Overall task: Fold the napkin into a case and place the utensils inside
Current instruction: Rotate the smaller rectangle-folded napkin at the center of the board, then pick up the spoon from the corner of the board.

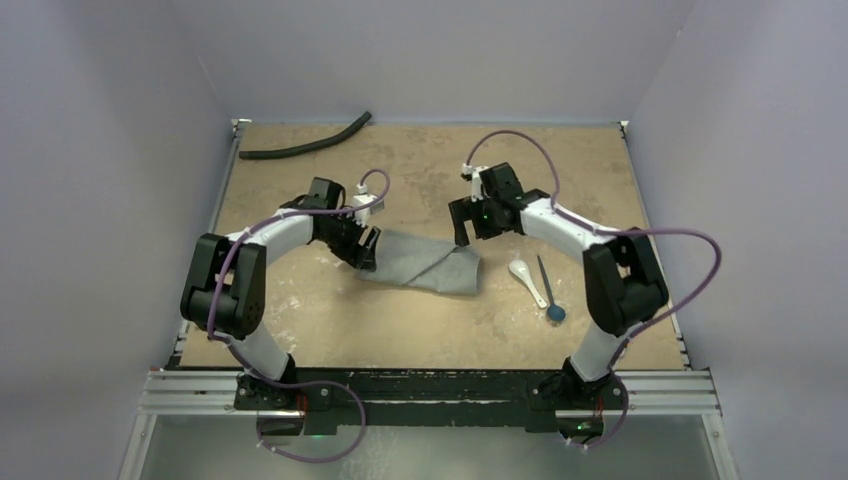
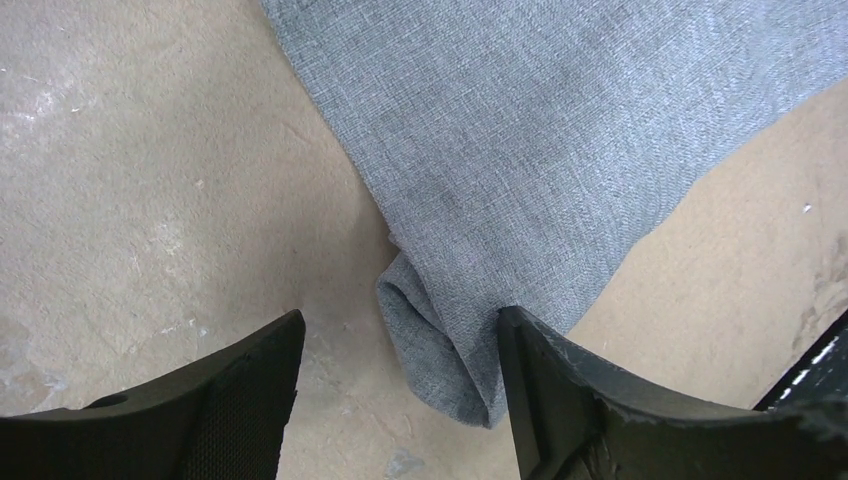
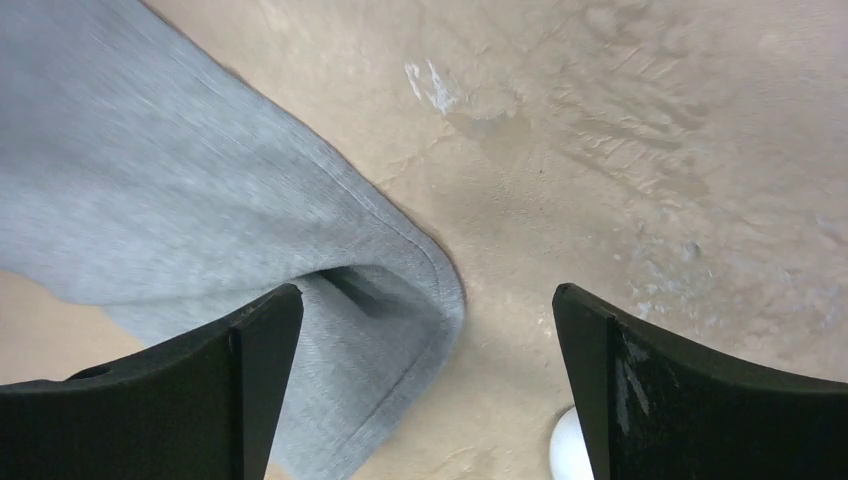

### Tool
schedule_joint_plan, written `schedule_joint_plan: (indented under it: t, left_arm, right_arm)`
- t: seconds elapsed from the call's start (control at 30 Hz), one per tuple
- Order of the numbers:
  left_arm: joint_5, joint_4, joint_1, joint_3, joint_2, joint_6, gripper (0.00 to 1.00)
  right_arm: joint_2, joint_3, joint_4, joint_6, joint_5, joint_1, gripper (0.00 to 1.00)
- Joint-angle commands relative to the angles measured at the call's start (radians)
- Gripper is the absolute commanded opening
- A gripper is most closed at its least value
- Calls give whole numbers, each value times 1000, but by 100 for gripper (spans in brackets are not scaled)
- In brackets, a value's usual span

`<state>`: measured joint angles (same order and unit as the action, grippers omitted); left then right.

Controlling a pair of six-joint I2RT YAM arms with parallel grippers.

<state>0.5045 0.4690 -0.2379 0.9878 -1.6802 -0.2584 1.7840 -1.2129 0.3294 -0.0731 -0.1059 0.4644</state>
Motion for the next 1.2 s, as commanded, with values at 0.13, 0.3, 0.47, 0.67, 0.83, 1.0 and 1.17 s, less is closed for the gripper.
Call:
schedule_joint_plan:
  t: [0.13, 0.3, 0.47, 0.67, 0.83, 1.0, 1.17]
  left_arm:
    - [-1, -41, 5, -34, 36, -52, 67]
    - [36, 8, 4, -64, 89, -67, 63]
    - [27, 39, 16, -68, 145, -56, 63]
    - [49, 134, 72, 53, 146, -35, 70]
    - [110, 198, 168, 151, 154, -29, 86]
    - [126, 237, 227, 263, 170, -52, 95]
    - [128, 277, 238, 368, 161, -48, 98]
  right_arm:
    - [-165, 152, -231, -191, -44, 3, 99]
    - [-287, 224, -182, -374, 158, -80, 99]
    - [-424, 314, -148, -451, 247, -144, 97]
    - [-326, 298, 25, -504, 308, -144, 88]
    - [-343, 378, 34, -544, 285, -143, 87]
    - [-328, 433, -3, -537, 259, -144, 84]
    - [-296, 452, -34, -524, 247, -144, 72]
